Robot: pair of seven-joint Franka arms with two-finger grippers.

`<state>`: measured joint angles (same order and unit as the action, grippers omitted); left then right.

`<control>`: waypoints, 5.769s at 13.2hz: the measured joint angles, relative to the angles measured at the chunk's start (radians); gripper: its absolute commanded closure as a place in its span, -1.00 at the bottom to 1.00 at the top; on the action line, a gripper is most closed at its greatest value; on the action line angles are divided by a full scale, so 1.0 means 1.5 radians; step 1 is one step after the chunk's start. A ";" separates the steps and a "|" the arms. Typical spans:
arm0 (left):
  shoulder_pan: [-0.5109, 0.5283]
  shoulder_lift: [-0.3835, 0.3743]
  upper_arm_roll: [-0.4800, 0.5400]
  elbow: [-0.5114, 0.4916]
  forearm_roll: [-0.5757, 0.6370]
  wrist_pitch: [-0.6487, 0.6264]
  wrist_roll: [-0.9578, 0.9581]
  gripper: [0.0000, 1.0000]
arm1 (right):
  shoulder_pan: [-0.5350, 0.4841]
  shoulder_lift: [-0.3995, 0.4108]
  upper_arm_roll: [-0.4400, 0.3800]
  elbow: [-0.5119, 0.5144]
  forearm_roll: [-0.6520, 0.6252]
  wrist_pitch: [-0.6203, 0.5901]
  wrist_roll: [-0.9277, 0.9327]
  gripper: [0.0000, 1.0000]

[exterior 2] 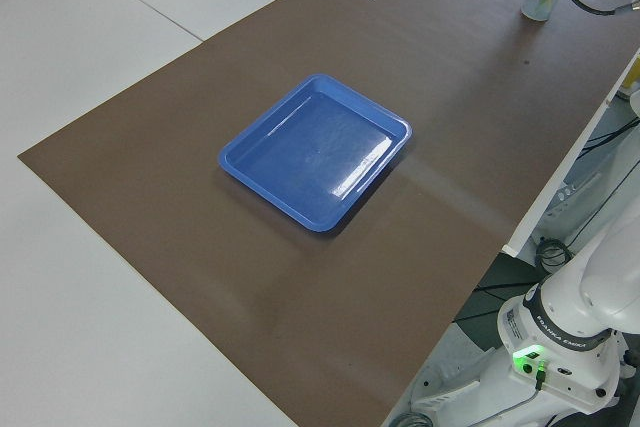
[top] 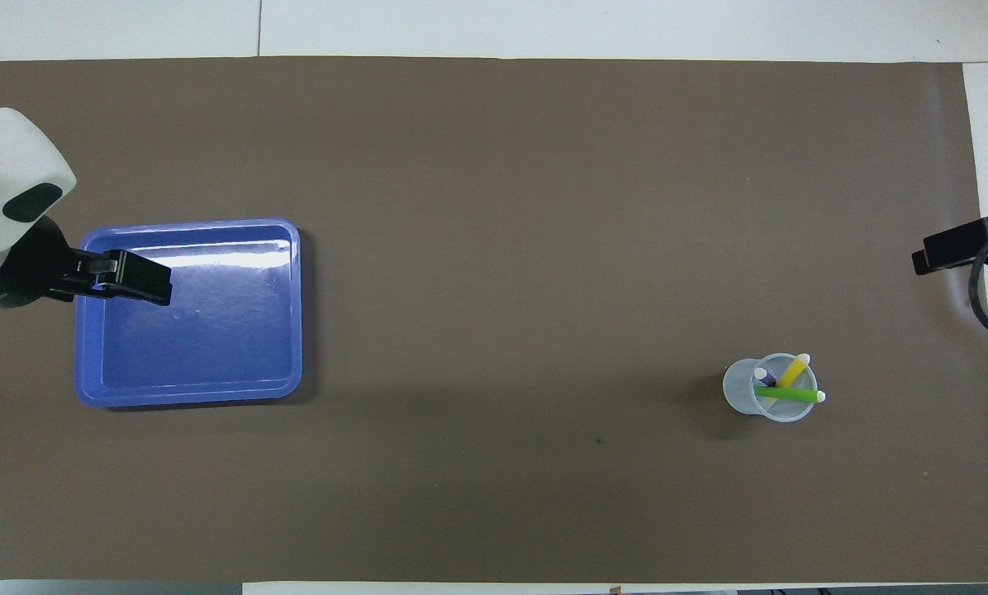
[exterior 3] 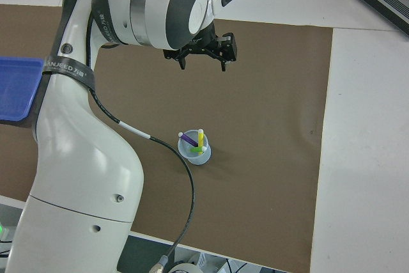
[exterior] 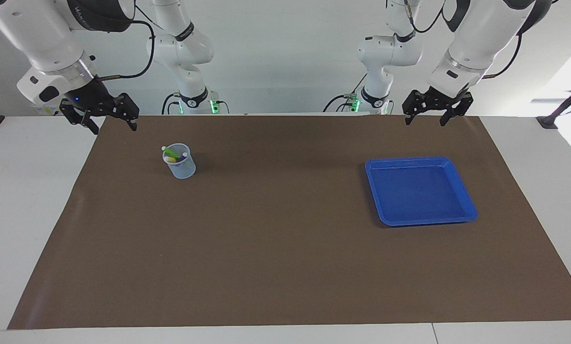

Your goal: Right arm passes pens to left for tray arrangement

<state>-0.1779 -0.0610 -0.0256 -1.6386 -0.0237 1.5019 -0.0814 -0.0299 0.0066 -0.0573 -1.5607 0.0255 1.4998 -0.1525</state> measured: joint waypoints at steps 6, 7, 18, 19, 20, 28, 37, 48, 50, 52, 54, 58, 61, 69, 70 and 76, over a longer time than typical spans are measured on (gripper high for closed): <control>0.000 0.000 0.000 0.000 0.000 0.000 0.000 -1.00 | 0.001 -0.007 0.001 -0.035 0.000 0.029 0.000 -1.00; 0.000 0.000 0.000 0.000 0.000 -0.001 0.000 -1.00 | 0.001 -0.016 0.001 -0.065 0.001 0.053 0.000 -1.00; 0.000 0.000 0.000 0.000 0.000 -0.001 0.000 -1.00 | 0.015 -0.048 0.003 -0.349 0.058 0.236 -0.012 -0.61; 0.000 0.000 0.000 0.000 0.000 -0.001 0.000 -1.00 | 0.017 -0.047 0.003 -0.365 0.058 0.257 -0.025 -0.61; 0.000 0.000 0.000 0.000 0.000 -0.001 0.000 -1.00 | 0.018 -0.046 0.003 -0.379 0.058 0.270 -0.040 -0.60; 0.000 0.000 0.000 -0.002 0.000 -0.001 0.000 -1.00 | 0.017 -0.044 0.003 -0.425 0.058 0.295 -0.077 -0.21; 0.000 0.000 0.000 -0.002 0.000 -0.001 0.000 -1.00 | 0.015 -0.045 0.000 -0.442 0.058 0.295 -0.085 0.25; 0.000 0.000 0.000 -0.002 0.000 -0.001 0.000 -1.00 | 0.014 -0.050 -0.001 -0.380 0.058 0.245 -0.085 1.00; 0.000 0.000 0.000 -0.002 0.000 -0.001 0.000 -1.00 | 0.015 -0.053 -0.001 -0.293 0.058 0.173 -0.085 1.00; 0.000 0.000 0.000 -0.002 -0.002 -0.001 0.000 -1.00 | 0.016 -0.058 0.001 -0.216 0.060 0.118 -0.078 1.00; 0.000 0.000 0.000 -0.002 -0.010 -0.001 -0.001 -1.00 | 0.017 -0.061 0.015 -0.161 0.078 0.093 -0.045 1.00; 0.000 0.000 0.000 -0.003 -0.072 0.001 -0.068 -1.00 | 0.019 -0.059 0.071 -0.110 0.174 0.093 0.137 1.00; 0.000 0.000 0.000 -0.011 -0.193 0.038 -0.272 -1.00 | 0.021 -0.052 0.117 -0.111 0.239 0.147 0.288 1.00; -0.025 0.008 -0.019 -0.063 -0.377 0.187 -0.756 -1.00 | 0.045 -0.064 0.210 -0.192 0.400 0.378 0.598 1.00; -0.034 0.008 -0.021 -0.065 -0.382 0.210 -0.829 -1.00 | 0.063 -0.066 0.210 -0.202 0.402 0.416 0.639 1.00; -0.097 0.009 -0.024 -0.080 -0.384 0.303 -1.176 -1.00 | 0.182 -0.082 0.213 -0.280 0.403 0.632 0.835 1.00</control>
<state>-0.3241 -0.0470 -0.0622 -1.7588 -0.5992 1.9557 -1.8460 0.2424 -0.1165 0.2621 -1.9799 0.6299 2.4471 1.0994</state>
